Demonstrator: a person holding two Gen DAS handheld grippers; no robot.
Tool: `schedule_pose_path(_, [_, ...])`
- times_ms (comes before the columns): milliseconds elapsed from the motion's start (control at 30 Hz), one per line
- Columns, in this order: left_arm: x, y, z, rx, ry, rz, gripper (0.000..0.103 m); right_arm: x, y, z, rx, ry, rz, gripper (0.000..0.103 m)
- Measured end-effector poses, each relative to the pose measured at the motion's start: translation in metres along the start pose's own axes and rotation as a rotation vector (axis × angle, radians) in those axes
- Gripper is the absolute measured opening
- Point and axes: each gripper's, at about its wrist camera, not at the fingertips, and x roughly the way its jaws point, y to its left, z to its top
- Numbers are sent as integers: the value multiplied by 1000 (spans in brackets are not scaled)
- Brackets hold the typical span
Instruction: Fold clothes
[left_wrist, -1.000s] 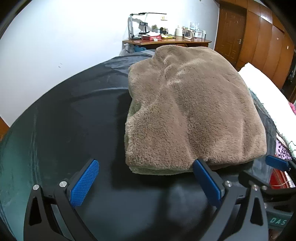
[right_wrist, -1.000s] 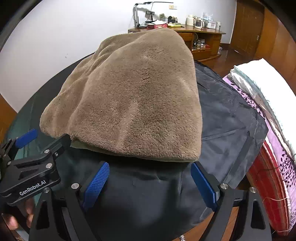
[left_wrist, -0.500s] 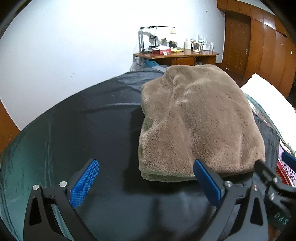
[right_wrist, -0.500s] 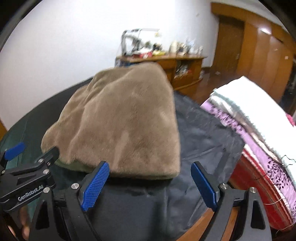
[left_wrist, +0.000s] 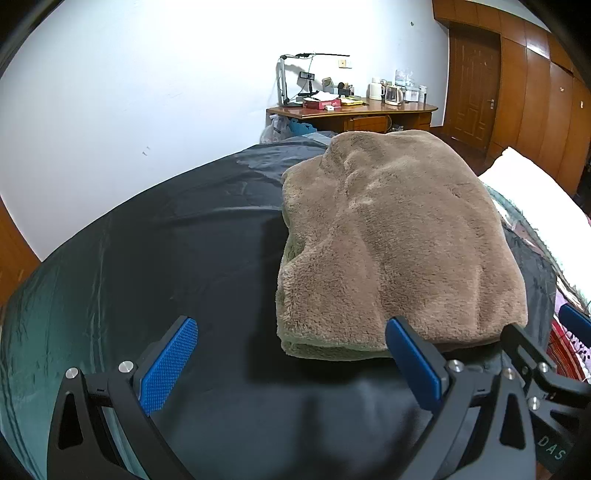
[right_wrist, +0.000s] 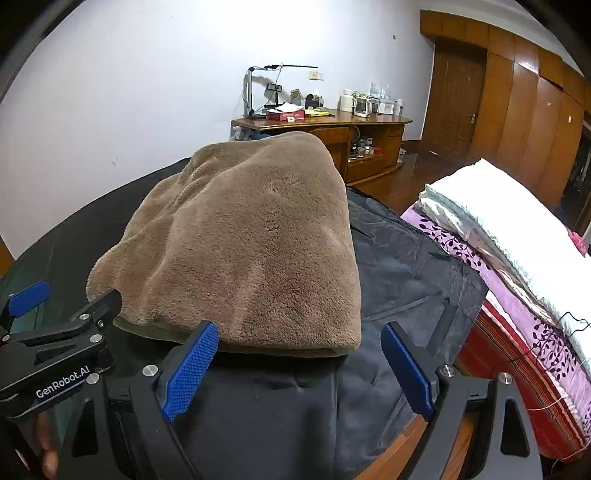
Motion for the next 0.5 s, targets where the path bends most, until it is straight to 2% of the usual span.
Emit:
schedule_pose_path(333, [3, 0, 0, 2, 18, -27, 102, -2, 2, -1, -15, 9, -3, 92])
schedule_pose_path(500, [4, -1, 0, 2, 26, -64, 102, 1, 3, -3, -15, 21, 1, 92])
